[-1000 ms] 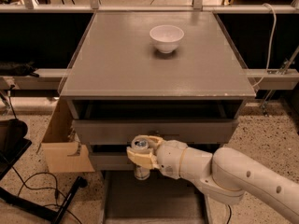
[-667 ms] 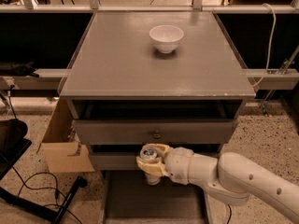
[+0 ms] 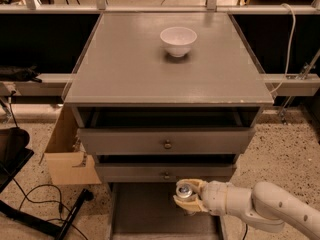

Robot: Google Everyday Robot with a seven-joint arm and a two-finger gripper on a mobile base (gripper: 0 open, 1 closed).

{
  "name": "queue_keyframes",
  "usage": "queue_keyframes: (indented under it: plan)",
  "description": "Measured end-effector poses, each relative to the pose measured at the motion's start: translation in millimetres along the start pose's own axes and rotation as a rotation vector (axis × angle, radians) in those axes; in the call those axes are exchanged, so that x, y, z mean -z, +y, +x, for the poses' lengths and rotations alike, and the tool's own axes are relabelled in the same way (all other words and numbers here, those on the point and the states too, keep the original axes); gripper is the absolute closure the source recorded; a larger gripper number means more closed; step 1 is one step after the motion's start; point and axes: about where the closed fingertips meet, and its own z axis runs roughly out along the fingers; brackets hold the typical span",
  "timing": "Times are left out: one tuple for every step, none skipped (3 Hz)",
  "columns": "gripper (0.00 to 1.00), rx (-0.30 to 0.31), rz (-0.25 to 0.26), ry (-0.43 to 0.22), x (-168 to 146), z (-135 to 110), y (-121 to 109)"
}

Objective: Place redbull can into bottom drawer

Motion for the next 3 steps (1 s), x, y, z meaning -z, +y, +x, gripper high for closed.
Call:
queue_keyframes:
  plan:
    - [1.00, -0.002, -0.001, 0.000, 0, 1, 0]
    - [1.00, -0.010, -0.046, -0.010, -22, 33, -10]
    - [1.00, -0.015, -0.090, -0.049, -49, 90, -24]
